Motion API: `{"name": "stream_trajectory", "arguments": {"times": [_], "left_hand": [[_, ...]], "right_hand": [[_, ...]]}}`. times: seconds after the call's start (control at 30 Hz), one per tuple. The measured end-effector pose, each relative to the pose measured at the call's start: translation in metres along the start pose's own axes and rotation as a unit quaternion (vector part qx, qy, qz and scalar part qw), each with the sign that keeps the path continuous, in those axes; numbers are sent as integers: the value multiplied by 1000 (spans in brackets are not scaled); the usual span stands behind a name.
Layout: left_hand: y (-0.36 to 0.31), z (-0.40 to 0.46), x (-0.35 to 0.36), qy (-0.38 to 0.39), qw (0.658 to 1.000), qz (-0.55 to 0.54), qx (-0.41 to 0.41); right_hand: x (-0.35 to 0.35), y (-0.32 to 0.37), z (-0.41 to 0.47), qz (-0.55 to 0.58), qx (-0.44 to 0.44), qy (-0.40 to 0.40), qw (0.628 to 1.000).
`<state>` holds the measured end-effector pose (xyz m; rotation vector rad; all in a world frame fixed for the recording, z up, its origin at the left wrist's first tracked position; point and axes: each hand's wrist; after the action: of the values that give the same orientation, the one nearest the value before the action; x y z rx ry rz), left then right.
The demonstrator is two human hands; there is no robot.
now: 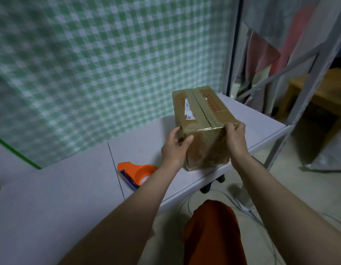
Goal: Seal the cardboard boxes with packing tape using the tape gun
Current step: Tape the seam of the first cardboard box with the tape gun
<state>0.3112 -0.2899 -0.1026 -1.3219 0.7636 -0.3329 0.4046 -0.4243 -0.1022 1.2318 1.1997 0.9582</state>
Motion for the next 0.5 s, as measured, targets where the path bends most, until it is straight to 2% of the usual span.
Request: {"name": "stream_trajectory", "arguments": {"times": [0.07, 0.1, 0.17, 0.2, 0.23, 0.3, 0.4, 0.5], "left_hand": [[-5, 9, 1, 58, 998, 15, -29], [-7, 12, 0, 101, 994, 33, -37], [-11, 18, -4, 163, 980, 112, -9], [-12, 22, -6, 164, 974, 154, 20], [-13, 27, -9, 150, 968, 194, 46], [-16, 38, -11, 126, 949, 276, 84], [-22, 56, -5, 142, 903, 383, 134], [-30, 76, 7, 140, 862, 456, 170]], "right_hand": [[2, 3, -3, -77, -87, -78, 990], [2, 5, -9, -109, -179, -126, 970], [9, 1, -27, -171, -383, -150, 896], [15, -5, -34, -216, -448, -134, 857], [22, -11, -40, -265, -478, -108, 830], [35, -18, -40, -343, -475, -63, 808], [43, -15, -19, -417, -449, -40, 789], [46, -7, 14, -437, -414, -31, 798]]}}
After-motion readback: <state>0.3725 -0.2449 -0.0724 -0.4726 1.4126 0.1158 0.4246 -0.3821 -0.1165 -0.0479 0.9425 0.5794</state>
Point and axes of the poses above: each hand's wrist, its own z-axis towards the middle knuckle, its own x-axis out of the palm, y = z × x, and after that the axes turned 12 degrees about -y, right-handed
